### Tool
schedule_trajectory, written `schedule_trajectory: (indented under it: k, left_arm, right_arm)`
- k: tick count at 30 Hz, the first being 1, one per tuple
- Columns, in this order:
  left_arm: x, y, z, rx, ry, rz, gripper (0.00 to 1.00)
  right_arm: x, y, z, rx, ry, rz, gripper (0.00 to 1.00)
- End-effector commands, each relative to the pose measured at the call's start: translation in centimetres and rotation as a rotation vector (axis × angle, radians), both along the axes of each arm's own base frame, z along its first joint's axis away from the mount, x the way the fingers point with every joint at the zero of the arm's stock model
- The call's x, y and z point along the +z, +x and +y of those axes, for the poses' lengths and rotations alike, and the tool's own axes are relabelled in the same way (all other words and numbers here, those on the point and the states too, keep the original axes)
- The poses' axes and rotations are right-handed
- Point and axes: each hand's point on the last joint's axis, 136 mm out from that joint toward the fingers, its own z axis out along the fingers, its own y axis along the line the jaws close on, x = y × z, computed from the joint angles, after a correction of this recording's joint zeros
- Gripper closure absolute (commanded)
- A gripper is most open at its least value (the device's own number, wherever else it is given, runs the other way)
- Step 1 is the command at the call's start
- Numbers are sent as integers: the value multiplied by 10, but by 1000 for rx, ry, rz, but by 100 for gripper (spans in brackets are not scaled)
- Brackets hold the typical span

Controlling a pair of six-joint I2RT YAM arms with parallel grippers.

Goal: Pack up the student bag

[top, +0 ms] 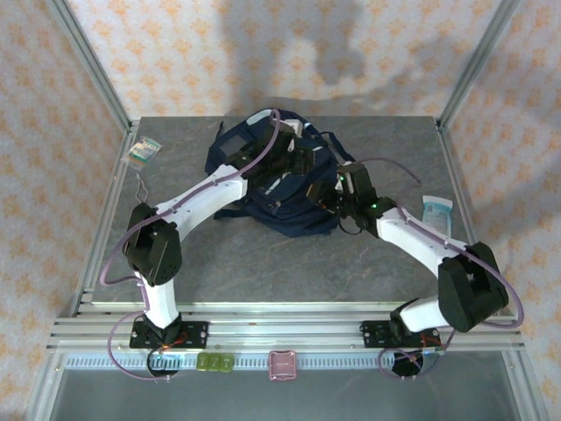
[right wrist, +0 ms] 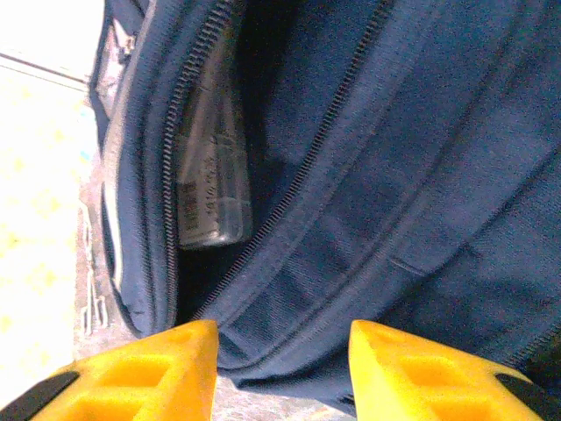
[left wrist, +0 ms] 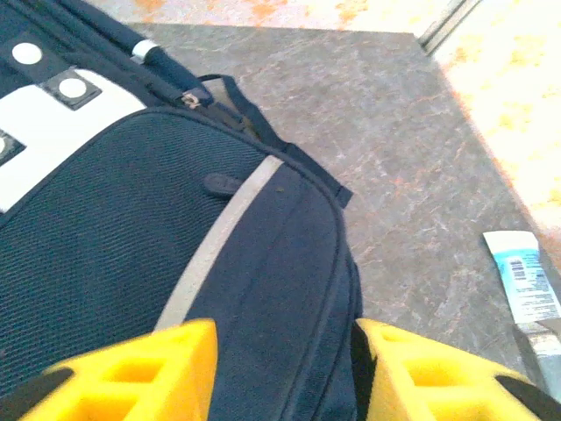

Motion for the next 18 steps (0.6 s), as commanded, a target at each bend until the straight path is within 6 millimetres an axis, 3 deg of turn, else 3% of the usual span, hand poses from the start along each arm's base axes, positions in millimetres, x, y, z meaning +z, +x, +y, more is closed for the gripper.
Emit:
schedule_trajectory:
  k: [1,4,7,10,13,18]
  left_arm:
    - [39,-8,15,58,-81,-80,51]
    - [53,-20,44,134,-88,-125,45]
    - [48,-29,78,212,-102,-120,42]
    - [23,-35,112,299,-131,-77,40]
    - [-15,-40,136,380,-167,-9,39]
    - [-60,-38,131,380,-224,79,38]
  right_arm:
    - [1,-3,-12,-24,-42,-22,57]
    - [4,-7,-10,-8,-23,-28,58]
    - [7,-9,-10,0,-26,-38,58]
    - [10,-12,-11,6,-31,-49,57]
    - [12,-15,-9,23,-36,-53,58]
    - [12,-24,9,73,-68,-65,58]
